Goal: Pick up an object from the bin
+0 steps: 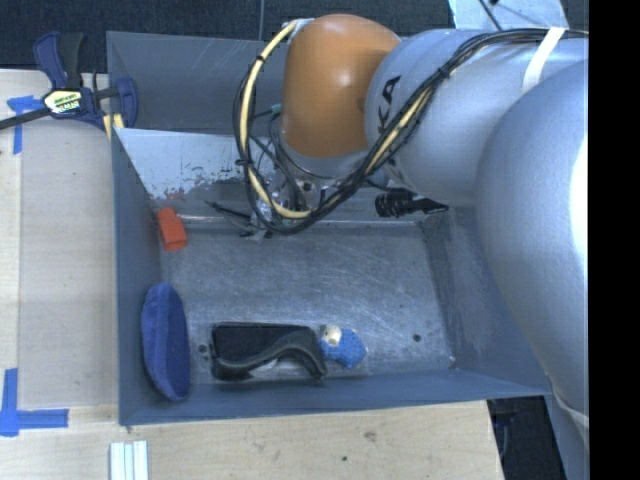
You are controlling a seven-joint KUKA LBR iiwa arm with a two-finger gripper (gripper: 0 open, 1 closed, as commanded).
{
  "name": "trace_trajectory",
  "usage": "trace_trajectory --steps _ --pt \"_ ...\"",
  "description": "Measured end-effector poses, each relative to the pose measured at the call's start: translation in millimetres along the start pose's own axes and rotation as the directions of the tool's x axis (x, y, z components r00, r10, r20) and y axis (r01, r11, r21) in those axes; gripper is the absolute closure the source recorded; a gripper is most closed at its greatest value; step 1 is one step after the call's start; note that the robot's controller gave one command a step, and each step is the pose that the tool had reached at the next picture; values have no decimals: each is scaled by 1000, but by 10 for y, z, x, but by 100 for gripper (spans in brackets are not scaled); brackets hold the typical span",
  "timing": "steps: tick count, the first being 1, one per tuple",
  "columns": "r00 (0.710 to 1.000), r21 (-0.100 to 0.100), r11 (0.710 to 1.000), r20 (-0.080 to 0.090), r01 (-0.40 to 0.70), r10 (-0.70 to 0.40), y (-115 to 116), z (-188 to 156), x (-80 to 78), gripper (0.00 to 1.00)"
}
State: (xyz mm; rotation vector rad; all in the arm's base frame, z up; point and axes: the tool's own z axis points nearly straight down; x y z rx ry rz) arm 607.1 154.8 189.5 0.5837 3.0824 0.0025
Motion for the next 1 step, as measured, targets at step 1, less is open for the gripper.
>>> trace_trajectory --steps 1 --pt "1000 -3 1000 2 24 -24 74 -603 359 100"
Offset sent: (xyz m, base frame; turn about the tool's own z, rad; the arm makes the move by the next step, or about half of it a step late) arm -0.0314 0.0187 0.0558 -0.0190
